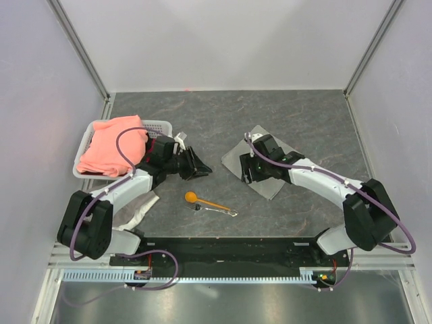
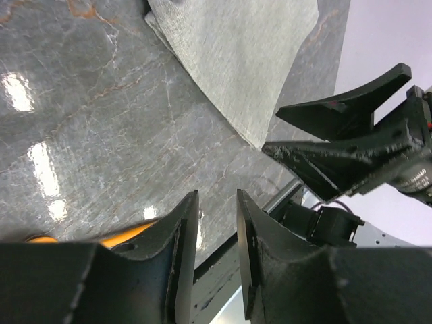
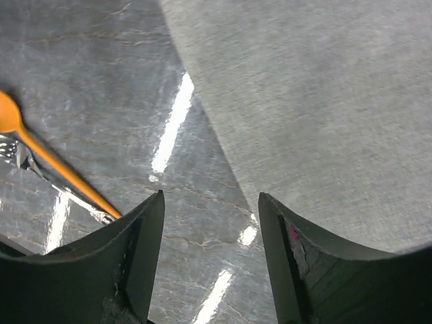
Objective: Fold the napkin into a case and place the utensils inside
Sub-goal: Smooth out the square-folded napkin at the center of the board.
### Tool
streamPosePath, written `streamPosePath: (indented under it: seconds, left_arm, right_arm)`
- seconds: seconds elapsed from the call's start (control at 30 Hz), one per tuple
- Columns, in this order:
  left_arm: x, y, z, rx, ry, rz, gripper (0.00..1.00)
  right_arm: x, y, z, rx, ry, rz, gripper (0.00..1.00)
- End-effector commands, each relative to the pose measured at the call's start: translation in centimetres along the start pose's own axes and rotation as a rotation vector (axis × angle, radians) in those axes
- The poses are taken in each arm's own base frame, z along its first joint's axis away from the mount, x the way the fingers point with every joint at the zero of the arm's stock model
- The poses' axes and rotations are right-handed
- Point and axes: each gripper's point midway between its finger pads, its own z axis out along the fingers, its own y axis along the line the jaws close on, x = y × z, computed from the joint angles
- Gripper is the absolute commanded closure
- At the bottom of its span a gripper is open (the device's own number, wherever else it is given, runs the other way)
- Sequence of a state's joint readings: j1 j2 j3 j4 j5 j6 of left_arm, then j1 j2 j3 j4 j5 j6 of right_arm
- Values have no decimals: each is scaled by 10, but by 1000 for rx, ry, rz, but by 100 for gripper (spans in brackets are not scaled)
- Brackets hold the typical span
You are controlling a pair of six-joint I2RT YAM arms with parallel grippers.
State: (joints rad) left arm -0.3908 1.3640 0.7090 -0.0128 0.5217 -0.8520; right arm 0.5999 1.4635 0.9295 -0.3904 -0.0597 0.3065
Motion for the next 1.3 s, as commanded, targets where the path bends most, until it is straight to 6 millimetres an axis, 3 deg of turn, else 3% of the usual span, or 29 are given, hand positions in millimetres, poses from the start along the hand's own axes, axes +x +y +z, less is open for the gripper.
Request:
streamPosePath:
  seconds: [0.0,0.1,0.2,0.23,0.43,0.57,0.77,0.9,1.03,1.2,1.27]
  left_arm:
    - [-2,-21,2,93,5,30,63]
    - [-7,-31,9,117,24,56,63]
    - [-10,-43,30,135,68,95,62]
    - [-6,-37,42,119,103,83,63]
    - [-19,-57,82,179,120,68,72]
    - [-28,-36,115,124,132,8,78]
    - [-40,-19,138,67,110,-14,81]
    - [-53,11,148,-23,69,-35,82]
    - [-64,33,155,-77,61,-82,84]
    - [-71,67,144,-174,63,-99,85]
    - [-76,70,133,-215,52,-64,85]
  right_arm:
    - [6,-4,3,45,37,-55,34]
    - [4,-17,5,122,16,-36,44]
    - [1,-26,6,179,-2,5,56]
    - [3,-28,7,188,2,21,58]
    - [23,-44,20,213,39,67,66]
    - [32,-44,25,198,48,76,66]
    - [48,-42,33,169,75,86,67]
    - [60,-39,40,139,107,94,68]
    - [72,-29,48,105,122,94,69]
    - [70,-1,50,39,120,76,69]
    - [67,11,48,20,115,61,69]
